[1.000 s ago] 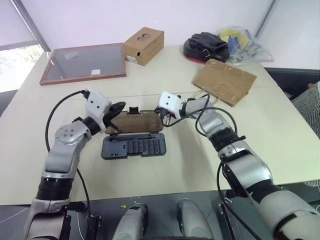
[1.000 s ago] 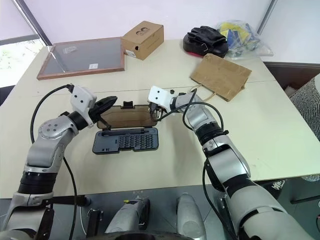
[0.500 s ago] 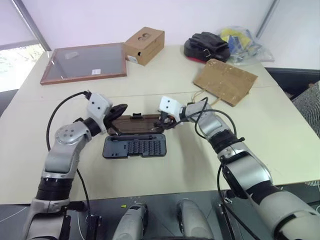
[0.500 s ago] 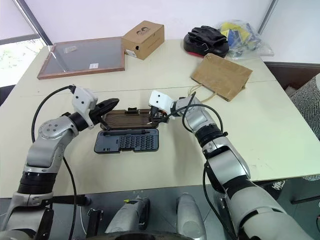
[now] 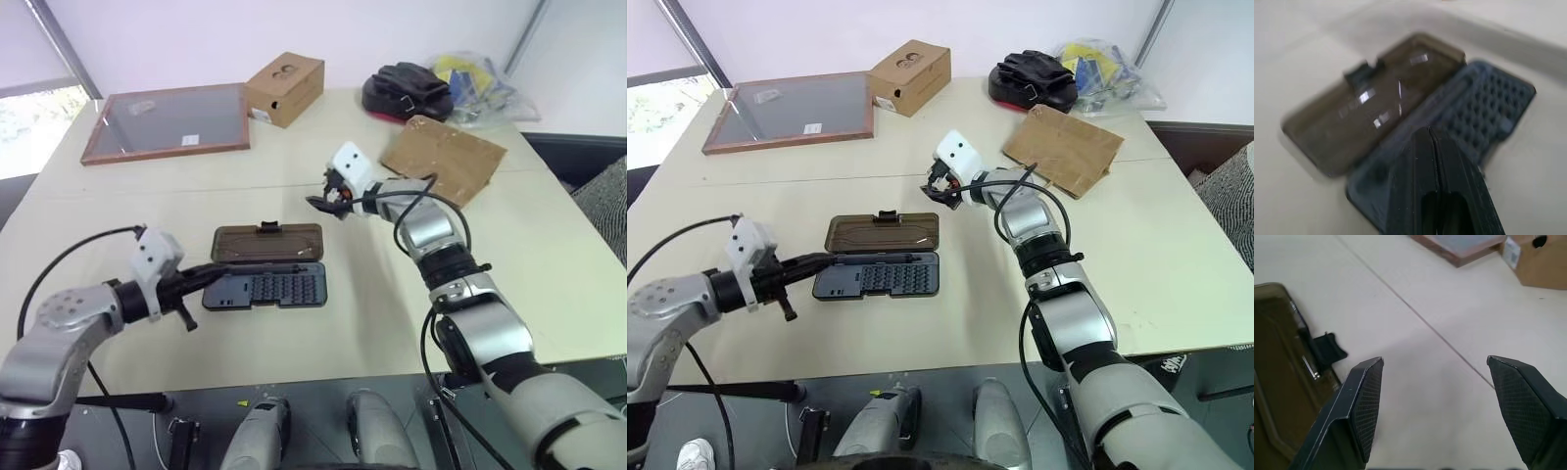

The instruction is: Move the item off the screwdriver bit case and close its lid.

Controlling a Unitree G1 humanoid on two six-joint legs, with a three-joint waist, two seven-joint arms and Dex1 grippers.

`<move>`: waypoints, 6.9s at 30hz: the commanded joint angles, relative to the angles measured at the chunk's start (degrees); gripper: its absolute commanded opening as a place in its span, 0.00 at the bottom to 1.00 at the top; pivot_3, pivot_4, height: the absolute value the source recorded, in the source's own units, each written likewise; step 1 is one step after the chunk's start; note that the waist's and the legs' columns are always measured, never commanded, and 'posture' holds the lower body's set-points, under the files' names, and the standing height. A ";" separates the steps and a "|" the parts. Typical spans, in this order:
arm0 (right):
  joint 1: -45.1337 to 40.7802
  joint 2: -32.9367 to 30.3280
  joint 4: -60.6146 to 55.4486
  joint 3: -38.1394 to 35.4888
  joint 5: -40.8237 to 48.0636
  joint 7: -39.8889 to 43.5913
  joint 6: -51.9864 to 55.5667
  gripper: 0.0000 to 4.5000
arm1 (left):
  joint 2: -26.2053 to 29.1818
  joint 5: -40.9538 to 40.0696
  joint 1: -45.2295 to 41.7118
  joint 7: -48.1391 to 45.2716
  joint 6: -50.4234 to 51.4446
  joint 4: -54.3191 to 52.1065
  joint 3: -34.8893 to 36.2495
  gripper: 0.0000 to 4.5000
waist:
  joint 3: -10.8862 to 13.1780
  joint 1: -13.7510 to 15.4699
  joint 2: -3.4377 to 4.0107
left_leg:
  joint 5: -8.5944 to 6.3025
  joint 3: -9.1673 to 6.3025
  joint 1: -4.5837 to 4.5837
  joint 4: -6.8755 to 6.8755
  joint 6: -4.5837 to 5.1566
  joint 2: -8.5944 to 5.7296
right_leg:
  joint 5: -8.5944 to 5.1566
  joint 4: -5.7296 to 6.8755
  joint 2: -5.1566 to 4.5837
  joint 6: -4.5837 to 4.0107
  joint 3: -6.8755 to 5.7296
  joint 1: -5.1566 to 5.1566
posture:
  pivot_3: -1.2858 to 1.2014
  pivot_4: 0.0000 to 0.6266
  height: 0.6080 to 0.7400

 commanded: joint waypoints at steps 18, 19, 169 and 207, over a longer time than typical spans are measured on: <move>-5.37 3.14 10.41 3.36 0.43 3.82 3.92 0.78 | -7.98 7.68 -6.31 -0.79 -11.62 20.06 -7.41 0.00 | -0.03 1.04 0.01 | 0.00 0.02 0.02 0.04 0.00 -0.02 | 0.03 0.00 -0.02 -0.01 0.00 0.02 | 0.52 0.24 1.00; -5.29 3.19 11.24 3.58 0.18 3.82 3.74 0.78 | -7.96 7.65 -6.16 -0.73 -11.66 19.91 -7.41 0.00 | -0.03 1.06 0.01 | 0.00 0.02 0.02 0.03 0.00 -0.02 | 0.03 0.00 -0.02 -0.01 0.00 0.02 | 0.52 0.24 1.00; 28.76 11.03 -67.38 -4.44 36.86 -5.22 77.86 0.01 | -6.51 11.77 -42.59 -22.22 -9.78 47.58 -18.03 0.00 | -0.06 2.52 -0.28 | -0.01 -0.02 -0.18 0.10 0.02 0.05 | 0.08 -0.27 0.02 -0.03 -0.12 0.00 | 0.52 0.24 1.00; 35.78 19.74 -60.76 3.98 30.36 -39.00 62.85 0.01 | -17.75 26.47 -47.54 -25.72 -32.28 67.96 -23.21 0.00 | -0.21 2.54 -0.28 | 0.00 -0.03 0.13 0.20 0.02 -0.02 | 0.06 0.17 0.00 0.00 -0.10 0.16 | 0.52 0.24 1.00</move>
